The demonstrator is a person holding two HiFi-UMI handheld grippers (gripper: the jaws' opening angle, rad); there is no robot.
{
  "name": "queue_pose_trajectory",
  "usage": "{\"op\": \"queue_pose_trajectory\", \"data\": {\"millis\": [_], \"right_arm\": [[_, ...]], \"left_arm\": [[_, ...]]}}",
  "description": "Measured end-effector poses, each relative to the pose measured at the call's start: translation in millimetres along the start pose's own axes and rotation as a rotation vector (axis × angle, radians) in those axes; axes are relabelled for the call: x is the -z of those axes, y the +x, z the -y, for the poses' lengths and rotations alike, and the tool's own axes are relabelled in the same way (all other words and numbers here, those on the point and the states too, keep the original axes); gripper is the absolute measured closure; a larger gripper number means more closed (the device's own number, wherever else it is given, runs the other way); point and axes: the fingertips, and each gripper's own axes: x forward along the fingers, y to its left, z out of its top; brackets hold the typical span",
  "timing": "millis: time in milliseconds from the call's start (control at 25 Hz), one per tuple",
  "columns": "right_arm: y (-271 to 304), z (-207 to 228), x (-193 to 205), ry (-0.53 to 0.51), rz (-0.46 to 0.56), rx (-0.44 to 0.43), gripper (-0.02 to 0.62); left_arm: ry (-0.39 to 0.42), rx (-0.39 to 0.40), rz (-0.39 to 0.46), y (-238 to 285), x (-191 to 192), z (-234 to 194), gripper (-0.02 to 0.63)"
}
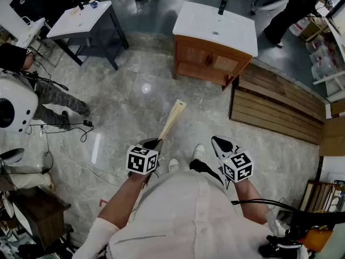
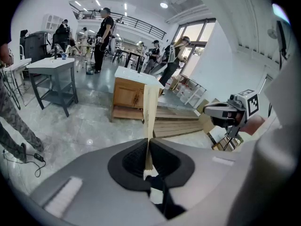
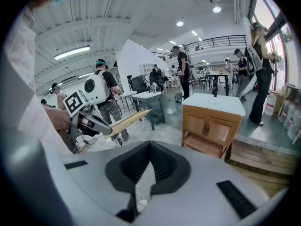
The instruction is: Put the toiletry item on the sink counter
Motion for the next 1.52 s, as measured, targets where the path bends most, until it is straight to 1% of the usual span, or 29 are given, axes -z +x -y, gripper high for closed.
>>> {"op": "queue_pose_trajectory", "data": {"millis": [120,240,360,440,560,760,960,1040,1200,1320,1520], "right_arm": [[-2,3,-4,-0.018,0.01,0.009,0.591],[-2,6,-5,-0.004,0.021,0.023,0.591],[-2,10,-3,0.003,0.017,0.03,0.591],[0,19,-3,0.02,0.019,0.033,0.591],[6,43,-7,0.043,0.023,0.044,0.591],[28,102,-23,0.061,0.024,0.052,0.589],[44,170,-68,0.036,0.073,0.042,0.583],[51,197,-77,0.04,0.076,0.031,0.526],[61,248,-90,0.024,0.074,0.018,0.52],[68,280,-92,0.027,0.064,0.014,0.52],[80,313,-98,0.075,0.058,0.02,0.522]], "left_arm": [[-0.002,0.004,0.016,3,-2,4,0.595],[0.005,0.014,0.019,9,-9,7,0.595],[-0.013,0.026,0.02,13,-12,11,0.595],[-0.031,0.026,0.017,20,-15,12,0.595],[-0.034,0.015,0.015,36,-31,11,0.595],[-0.056,-0.012,0.015,68,-73,6,0.595],[-0.093,-0.038,0.025,106,-140,3,0.595],[-0.088,-0.058,0.036,121,-169,2,0.595],[-0.089,-0.09,0.065,153,-223,-1,0.595],[-0.085,-0.098,0.077,175,-253,1,0.595],[-0.08,-0.094,0.062,202,-288,-3,0.595]]}}
